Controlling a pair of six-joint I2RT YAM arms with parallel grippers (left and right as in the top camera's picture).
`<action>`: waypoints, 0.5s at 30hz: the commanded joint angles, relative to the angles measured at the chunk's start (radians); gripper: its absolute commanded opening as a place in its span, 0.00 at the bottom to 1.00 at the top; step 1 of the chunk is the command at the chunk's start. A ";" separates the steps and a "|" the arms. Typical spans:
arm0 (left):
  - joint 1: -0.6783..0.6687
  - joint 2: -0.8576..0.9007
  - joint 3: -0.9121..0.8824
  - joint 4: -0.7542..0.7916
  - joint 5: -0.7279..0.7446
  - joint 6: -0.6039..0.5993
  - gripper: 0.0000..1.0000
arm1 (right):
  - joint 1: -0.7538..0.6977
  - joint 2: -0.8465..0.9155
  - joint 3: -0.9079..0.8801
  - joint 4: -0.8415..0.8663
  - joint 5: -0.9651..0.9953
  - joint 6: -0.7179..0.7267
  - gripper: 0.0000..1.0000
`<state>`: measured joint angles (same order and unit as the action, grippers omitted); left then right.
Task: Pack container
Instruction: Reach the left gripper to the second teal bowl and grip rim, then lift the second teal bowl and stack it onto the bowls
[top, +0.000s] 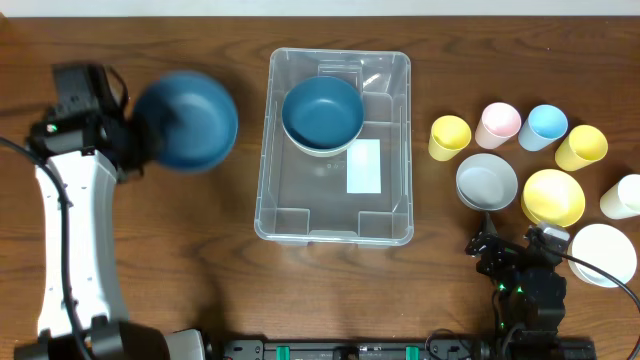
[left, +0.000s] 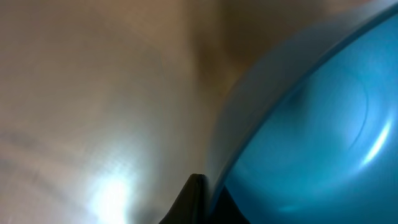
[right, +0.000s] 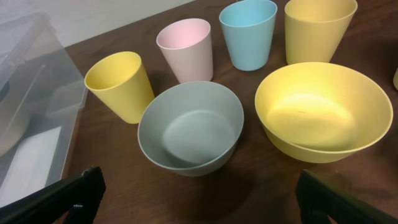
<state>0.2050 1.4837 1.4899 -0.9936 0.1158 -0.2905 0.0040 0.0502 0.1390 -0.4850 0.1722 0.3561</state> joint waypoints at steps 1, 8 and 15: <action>-0.093 -0.027 0.105 0.001 0.083 0.032 0.06 | -0.008 -0.006 -0.003 0.000 0.003 0.010 0.99; -0.369 0.006 0.124 0.125 0.081 0.032 0.06 | -0.008 -0.006 -0.003 0.000 0.003 0.010 0.99; -0.507 0.163 0.124 0.211 -0.045 0.022 0.06 | -0.008 -0.006 -0.003 0.000 0.003 0.010 0.99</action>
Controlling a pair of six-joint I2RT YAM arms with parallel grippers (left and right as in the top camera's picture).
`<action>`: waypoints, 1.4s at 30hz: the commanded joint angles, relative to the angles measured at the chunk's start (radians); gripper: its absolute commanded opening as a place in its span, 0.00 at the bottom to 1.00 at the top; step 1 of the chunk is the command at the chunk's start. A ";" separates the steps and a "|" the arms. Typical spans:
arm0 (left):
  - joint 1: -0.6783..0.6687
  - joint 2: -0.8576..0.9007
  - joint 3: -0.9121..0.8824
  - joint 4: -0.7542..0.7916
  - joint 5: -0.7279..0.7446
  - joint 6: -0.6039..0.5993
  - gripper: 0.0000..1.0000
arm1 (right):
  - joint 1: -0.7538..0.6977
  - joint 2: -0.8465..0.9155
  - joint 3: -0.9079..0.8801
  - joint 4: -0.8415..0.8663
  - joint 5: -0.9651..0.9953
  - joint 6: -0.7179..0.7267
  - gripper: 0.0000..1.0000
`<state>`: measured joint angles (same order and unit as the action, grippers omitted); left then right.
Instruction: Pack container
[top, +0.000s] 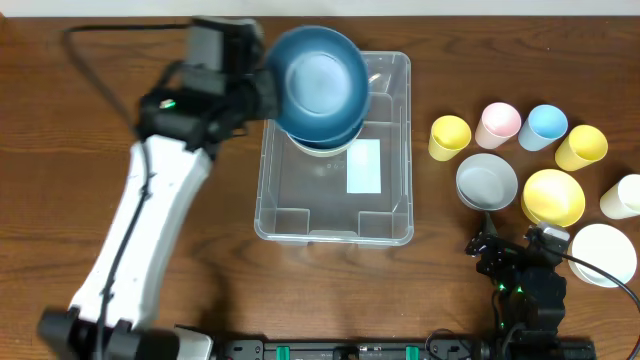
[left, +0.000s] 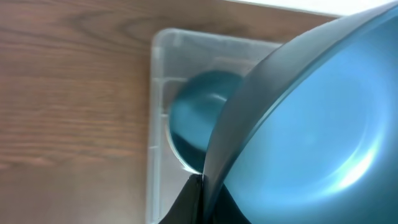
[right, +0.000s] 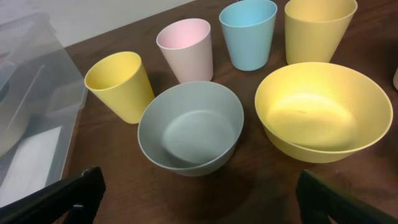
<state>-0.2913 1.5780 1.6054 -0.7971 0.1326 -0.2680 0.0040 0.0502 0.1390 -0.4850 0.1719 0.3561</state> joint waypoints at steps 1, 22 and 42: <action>-0.013 0.100 0.008 0.024 -0.062 -0.008 0.06 | -0.008 -0.006 -0.003 0.000 0.003 0.010 0.99; 0.030 0.083 0.016 0.142 0.012 -0.029 0.63 | -0.008 -0.006 -0.003 0.000 0.003 0.010 0.99; 0.558 -0.335 0.015 -0.227 -0.075 -0.029 0.98 | -0.008 -0.006 -0.003 0.000 0.003 0.010 0.99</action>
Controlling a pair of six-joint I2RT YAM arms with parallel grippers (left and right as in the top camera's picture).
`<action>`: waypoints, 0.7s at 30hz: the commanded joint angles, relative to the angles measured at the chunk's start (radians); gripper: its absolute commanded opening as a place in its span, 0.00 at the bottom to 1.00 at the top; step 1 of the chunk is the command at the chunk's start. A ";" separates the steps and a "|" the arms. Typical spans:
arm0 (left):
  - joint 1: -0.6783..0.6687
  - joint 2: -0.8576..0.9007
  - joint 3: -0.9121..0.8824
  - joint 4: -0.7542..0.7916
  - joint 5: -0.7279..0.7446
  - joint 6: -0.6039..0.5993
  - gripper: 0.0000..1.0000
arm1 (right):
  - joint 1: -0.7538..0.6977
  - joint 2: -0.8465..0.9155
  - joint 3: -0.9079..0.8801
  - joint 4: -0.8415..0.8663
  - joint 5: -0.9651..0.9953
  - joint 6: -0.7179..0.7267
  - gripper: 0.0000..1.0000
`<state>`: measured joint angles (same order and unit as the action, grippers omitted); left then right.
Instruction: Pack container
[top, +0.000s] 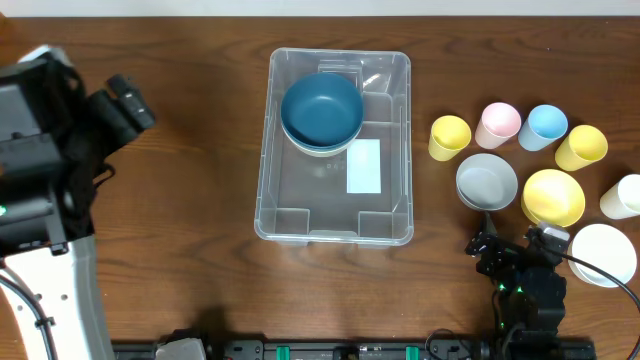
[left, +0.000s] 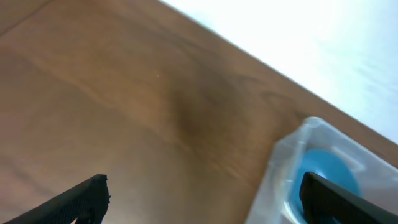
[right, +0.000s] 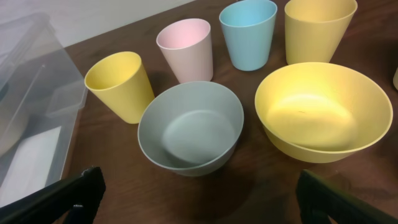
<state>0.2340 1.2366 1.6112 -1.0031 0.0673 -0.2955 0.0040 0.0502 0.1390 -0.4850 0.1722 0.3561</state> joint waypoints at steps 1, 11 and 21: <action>0.040 0.010 0.010 -0.030 -0.009 -0.002 0.98 | -0.008 -0.006 -0.003 0.000 0.003 0.010 0.99; 0.045 0.037 0.010 -0.040 -0.009 -0.002 0.98 | -0.008 -0.006 -0.003 0.048 -0.238 0.358 0.99; 0.045 0.037 0.010 -0.040 -0.009 -0.002 0.98 | -0.008 0.084 0.114 -0.024 -0.188 0.309 0.99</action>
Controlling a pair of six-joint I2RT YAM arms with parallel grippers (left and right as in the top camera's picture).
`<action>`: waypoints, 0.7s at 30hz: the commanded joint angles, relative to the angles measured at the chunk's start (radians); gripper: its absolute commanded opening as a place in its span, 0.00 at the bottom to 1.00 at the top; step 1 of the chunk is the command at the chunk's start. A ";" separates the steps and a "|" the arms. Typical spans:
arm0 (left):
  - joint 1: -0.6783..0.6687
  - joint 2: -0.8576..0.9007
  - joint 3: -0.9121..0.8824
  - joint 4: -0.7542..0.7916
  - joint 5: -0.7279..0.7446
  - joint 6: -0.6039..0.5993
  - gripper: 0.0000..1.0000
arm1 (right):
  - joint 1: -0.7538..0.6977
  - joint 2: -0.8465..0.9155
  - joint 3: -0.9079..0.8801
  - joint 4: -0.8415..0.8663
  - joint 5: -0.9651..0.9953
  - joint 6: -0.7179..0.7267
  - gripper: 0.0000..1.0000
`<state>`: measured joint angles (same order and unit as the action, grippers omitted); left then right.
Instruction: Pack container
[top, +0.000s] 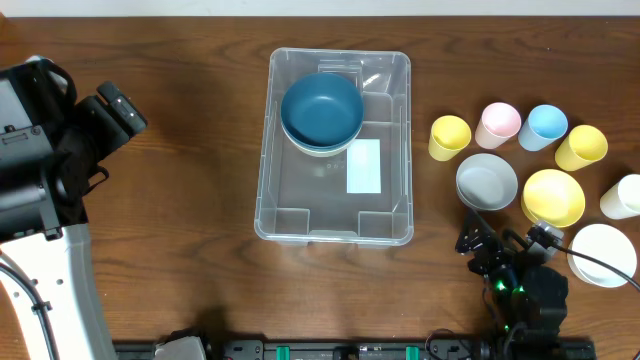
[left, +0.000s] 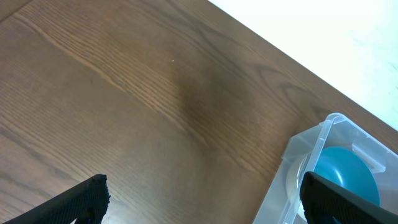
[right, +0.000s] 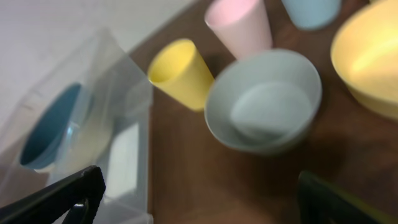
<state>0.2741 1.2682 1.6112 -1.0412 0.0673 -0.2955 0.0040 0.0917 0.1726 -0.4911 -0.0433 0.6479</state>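
The clear plastic container (top: 266, 190) stands mid-table with a blue bowl (top: 322, 108) nested on a stack at its far end; the bowl also shows in the left wrist view (left: 348, 174). My left gripper (top: 108, 135) hangs open and empty over bare wood far to the left (left: 202, 199). My right gripper (top: 505, 240) is open and empty near the front edge, just in front of the grey bowl (right: 264, 102). The container wall (right: 93, 93) lies to its left.
Right of the container stand a yellow cup (top: 449, 137), pink cup (top: 497, 124), light blue cup (top: 547, 126), second yellow cup (top: 581, 147), yellow bowl (top: 553, 196), white cup (top: 622, 196) and white bowl (top: 603, 254). A white card (top: 364, 166) lies inside the container.
My right gripper has shifted and turned left, so the container fills more of its view and the grey bowl sits further right. The left arm has barely moved.
My left gripper held a blue bowl over the table left of the container. Then it held it above the bowl stack inside. Later the bowl sat nested there and the gripper was open at the far left. Now the right arm has stirred.
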 joint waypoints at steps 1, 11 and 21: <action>0.005 0.005 0.010 -0.002 -0.009 -0.002 0.98 | -0.008 0.071 0.120 -0.047 0.065 0.016 0.99; 0.005 0.005 0.010 -0.002 -0.009 -0.002 0.98 | -0.031 0.391 0.558 -0.364 0.579 0.017 0.99; 0.005 0.005 0.010 -0.002 -0.009 -0.002 0.98 | -0.309 0.702 0.584 -0.446 0.511 0.092 0.99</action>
<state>0.2741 1.2682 1.6112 -1.0424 0.0673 -0.2955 -0.2234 0.7269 0.7513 -0.9360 0.4923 0.7029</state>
